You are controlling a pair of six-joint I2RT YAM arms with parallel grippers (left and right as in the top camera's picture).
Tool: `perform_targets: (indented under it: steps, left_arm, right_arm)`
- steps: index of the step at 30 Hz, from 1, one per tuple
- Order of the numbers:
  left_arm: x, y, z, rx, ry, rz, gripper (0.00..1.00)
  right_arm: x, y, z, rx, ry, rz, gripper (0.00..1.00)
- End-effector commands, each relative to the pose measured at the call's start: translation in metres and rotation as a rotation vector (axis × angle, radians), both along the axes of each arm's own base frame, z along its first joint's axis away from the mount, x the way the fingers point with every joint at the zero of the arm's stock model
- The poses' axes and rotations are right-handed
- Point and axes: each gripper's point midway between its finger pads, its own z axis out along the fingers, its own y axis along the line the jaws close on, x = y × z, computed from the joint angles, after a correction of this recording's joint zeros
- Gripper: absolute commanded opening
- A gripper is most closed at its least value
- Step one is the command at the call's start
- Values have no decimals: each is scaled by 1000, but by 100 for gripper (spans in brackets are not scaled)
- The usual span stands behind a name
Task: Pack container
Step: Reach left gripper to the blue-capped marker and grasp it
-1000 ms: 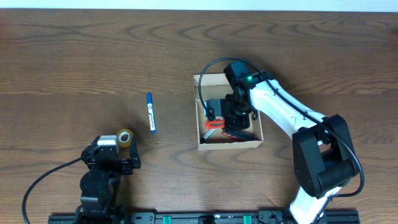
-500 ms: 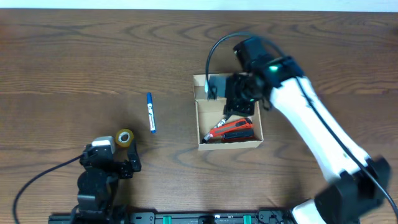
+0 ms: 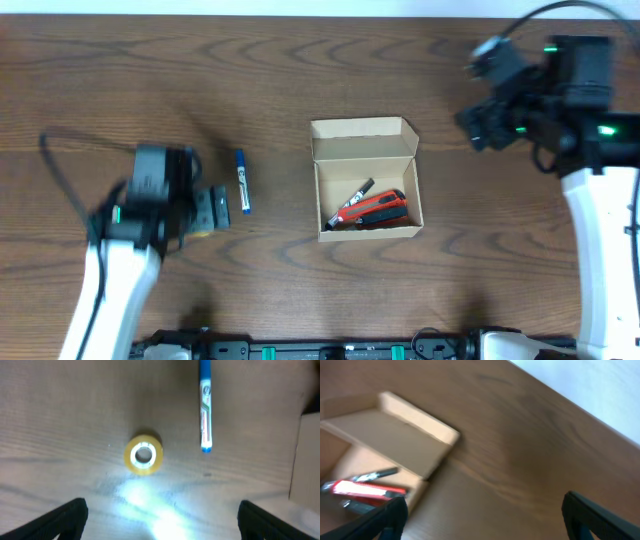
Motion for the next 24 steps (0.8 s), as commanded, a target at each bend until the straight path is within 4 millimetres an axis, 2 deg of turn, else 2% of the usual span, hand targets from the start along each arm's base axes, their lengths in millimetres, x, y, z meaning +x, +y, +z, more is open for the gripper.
perform_targets:
  steps: [1,4,8,11,19,22,24]
  left_arm:
    - [25,-6,14,22,70,-100,95]
    - [48,-21,19,-34,112,-149,95]
    - [73,-41,25,-113,101,-221,95]
    - [84,-42,21,-112,116,-220,95]
    - [95,-49,3,-159,149,-226,95]
    - [104,-44,4,-119,114,-215,95]
    - [111,-33,2,-57,102,-132,95]
  right_arm:
    - [-2,-38,10,76,-10,-192,94]
    - [-4,-58,11,96,-15,-241,99]
    - [-5,-64,12,120,-18,-250,99]
    - [-5,-64,12,118,-18,-251,99]
    - [-5,-64,12,113,-21,-246,99]
    - [-5,-64,12,113,-21,-246,99]
    - [-4,-64,12,113,-20,-246,99]
